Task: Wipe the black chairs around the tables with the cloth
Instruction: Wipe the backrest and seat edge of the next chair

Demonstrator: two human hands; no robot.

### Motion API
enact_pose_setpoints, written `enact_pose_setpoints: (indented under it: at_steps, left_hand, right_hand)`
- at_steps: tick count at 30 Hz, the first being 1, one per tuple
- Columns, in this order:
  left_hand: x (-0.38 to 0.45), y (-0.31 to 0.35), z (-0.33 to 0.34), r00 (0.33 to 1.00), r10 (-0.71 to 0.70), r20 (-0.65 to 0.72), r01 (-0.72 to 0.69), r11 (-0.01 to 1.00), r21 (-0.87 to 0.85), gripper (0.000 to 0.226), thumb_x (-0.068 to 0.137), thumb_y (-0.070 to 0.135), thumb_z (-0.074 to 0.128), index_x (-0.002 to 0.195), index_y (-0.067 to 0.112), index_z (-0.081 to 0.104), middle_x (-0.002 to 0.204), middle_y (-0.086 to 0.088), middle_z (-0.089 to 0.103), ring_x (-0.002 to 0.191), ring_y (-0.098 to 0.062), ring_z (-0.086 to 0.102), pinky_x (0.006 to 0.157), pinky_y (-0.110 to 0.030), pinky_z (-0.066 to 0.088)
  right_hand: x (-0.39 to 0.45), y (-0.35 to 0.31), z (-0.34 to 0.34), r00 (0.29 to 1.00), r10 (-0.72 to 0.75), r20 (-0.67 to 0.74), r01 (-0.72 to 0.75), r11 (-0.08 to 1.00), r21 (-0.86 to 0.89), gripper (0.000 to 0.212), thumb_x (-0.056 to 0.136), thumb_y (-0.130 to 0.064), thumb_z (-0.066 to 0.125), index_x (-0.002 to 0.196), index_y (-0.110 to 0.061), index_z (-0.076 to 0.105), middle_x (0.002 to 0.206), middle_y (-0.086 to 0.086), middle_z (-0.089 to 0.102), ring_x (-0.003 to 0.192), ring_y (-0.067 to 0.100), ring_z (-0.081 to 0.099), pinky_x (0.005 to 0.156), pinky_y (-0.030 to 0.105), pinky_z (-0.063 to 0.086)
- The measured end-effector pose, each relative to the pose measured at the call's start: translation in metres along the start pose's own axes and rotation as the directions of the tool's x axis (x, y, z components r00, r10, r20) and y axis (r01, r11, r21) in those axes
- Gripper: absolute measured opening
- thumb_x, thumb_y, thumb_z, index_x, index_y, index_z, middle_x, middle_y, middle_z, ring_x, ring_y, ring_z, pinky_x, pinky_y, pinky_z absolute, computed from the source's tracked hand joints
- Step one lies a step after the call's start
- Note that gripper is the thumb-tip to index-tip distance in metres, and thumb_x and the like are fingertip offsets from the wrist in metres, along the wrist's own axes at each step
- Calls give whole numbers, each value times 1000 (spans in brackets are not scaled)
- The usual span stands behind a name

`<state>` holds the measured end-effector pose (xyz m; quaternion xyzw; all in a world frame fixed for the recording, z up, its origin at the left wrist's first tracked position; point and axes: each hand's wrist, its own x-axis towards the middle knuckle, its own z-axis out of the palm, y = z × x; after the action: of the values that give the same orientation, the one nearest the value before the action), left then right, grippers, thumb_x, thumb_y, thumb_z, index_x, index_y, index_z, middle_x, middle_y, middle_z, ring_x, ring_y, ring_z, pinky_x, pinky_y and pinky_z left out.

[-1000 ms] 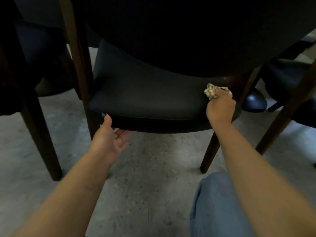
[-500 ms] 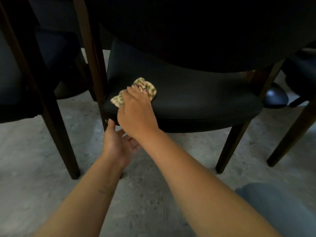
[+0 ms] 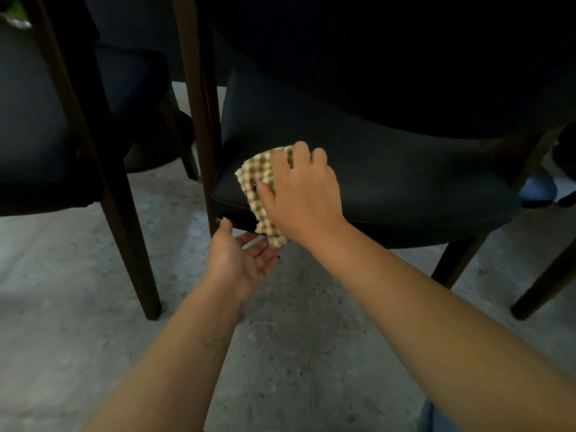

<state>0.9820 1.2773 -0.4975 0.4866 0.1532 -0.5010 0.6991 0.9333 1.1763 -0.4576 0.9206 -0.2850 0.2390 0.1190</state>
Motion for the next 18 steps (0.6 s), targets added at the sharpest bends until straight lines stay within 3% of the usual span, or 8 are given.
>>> enact_pose_setpoints:
  at_steps: [3, 6, 9, 12, 15, 18]
  left_hand:
    - [-2, 1, 4, 999, 5, -33, -4, 1000, 12, 66, 100, 57, 25, 138, 6, 42, 120, -17, 63, 105, -31, 64, 96, -41, 42]
    - [0, 4, 4, 1000, 7, -17, -7, 999, 35, 68, 98, 62, 25, 130, 7, 48, 109, -16, 66, 97, -30, 66, 93, -40, 43]
    - [4, 6, 3, 1000, 27, 13, -28, 997, 73, 73, 92, 72, 24, 116, 11, 55, 108, -18, 69, 93, -28, 68, 88, -40, 43]
    - [6, 6, 4, 997, 78, 13, -79, 991, 105, 73, 92, 73, 23, 115, 15, 60, 102, -16, 71, 91, -27, 69, 86, -41, 44]
    - [7, 5, 5, 992, 122, -16, -119, 984, 131, 68, 94, 69, 24, 111, 17, 62, 94, -11, 72, 82, -24, 69, 86, -40, 48]
    - [8, 5, 4, 993, 113, -17, -110, 984, 137, 72, 93, 71, 21, 111, 15, 63, 94, -12, 72, 83, -25, 70, 78, -38, 48]
  right_hand:
    - [16, 0, 0, 987, -85, 137, 85, 996, 6, 34, 97, -33, 43, 123, -13, 47, 112, 12, 56, 94, 31, 55, 58, 34, 31]
    - [27, 7, -2, 957, -184, 225, 180, 983, 34, 37, 93, -18, 47, 129, -11, 40, 112, 10, 58, 92, 32, 60, 57, 35, 30]
    - [43, 3, -8, 975, -119, 190, 104, 991, 86, 41, 93, -14, 45, 133, -10, 37, 117, 10, 56, 92, 35, 60, 58, 36, 30]
    - [53, -22, -6, 993, -25, 114, 7, 988, 154, 33, 97, -25, 43, 128, -14, 43, 120, 7, 52, 99, 29, 55, 61, 36, 32]
    - [36, -42, 5, 987, -91, 130, 86, 995, 39, 44, 92, -47, 43, 123, -17, 48, 121, 7, 49, 108, 29, 47, 76, 40, 40]
    - [38, -36, 11, 985, -121, 121, 120, 993, 14, 41, 95, -40, 39, 127, -15, 44, 121, 8, 51, 106, 30, 51, 71, 37, 39]
